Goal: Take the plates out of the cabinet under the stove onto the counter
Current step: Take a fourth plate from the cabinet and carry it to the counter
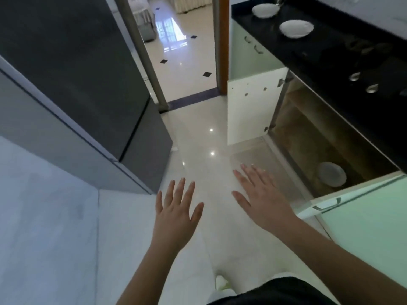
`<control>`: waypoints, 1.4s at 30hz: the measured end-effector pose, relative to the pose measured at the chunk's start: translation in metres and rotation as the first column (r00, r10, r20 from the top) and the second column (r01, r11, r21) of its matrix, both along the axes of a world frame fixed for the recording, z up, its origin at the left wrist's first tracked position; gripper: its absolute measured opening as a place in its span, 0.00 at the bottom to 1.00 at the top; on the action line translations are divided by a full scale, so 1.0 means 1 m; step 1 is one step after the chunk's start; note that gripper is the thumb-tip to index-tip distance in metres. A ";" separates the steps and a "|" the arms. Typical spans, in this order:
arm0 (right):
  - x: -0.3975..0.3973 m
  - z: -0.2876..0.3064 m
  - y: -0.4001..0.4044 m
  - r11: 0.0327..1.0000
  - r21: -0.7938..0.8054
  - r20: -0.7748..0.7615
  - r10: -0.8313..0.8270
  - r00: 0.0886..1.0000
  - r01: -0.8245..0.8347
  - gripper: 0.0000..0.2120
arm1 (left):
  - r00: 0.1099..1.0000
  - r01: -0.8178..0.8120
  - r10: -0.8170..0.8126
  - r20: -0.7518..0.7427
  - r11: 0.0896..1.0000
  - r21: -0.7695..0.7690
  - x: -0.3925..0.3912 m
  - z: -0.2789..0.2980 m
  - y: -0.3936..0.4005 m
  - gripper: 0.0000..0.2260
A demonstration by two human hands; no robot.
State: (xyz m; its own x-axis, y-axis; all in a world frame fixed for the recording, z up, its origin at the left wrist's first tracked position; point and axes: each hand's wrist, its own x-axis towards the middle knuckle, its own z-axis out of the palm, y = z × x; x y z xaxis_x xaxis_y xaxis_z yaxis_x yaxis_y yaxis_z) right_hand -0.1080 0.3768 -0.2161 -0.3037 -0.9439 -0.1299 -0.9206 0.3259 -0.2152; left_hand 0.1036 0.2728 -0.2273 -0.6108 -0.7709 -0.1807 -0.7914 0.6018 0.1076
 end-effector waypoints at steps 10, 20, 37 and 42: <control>-0.006 -0.014 -0.053 0.999 0.012 0.018 0.038 0.999 -0.038 0.32 | 0.998 0.018 -0.018 -0.064 1.000 0.007 -0.006 -0.009 -0.063 0.32; -0.107 -0.050 -0.083 0.965 0.071 0.085 -0.257 0.963 0.251 0.34 | 0.955 0.297 -0.297 -0.012 0.955 -0.005 -0.147 -0.014 -0.164 0.32; -0.266 -0.029 -0.138 0.796 0.020 0.079 -0.604 0.793 0.605 0.32 | 0.724 0.685 -0.689 -0.025 0.723 -0.088 -0.388 0.001 -0.278 0.33; -0.296 -0.028 -0.178 0.702 -0.006 0.019 -0.712 0.701 0.713 0.30 | 0.601 0.790 -0.797 -0.061 0.604 -0.105 -0.453 -0.010 -0.318 0.30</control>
State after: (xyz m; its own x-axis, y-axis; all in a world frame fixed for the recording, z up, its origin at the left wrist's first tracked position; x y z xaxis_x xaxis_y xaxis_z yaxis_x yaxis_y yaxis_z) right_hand -0.4044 0.1986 -0.2441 -0.8845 -0.4481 -0.1298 -0.4116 0.8806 -0.2349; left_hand -0.3496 -0.0454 -0.2370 -0.9980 0.0183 -0.0608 0.0126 0.9957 0.0917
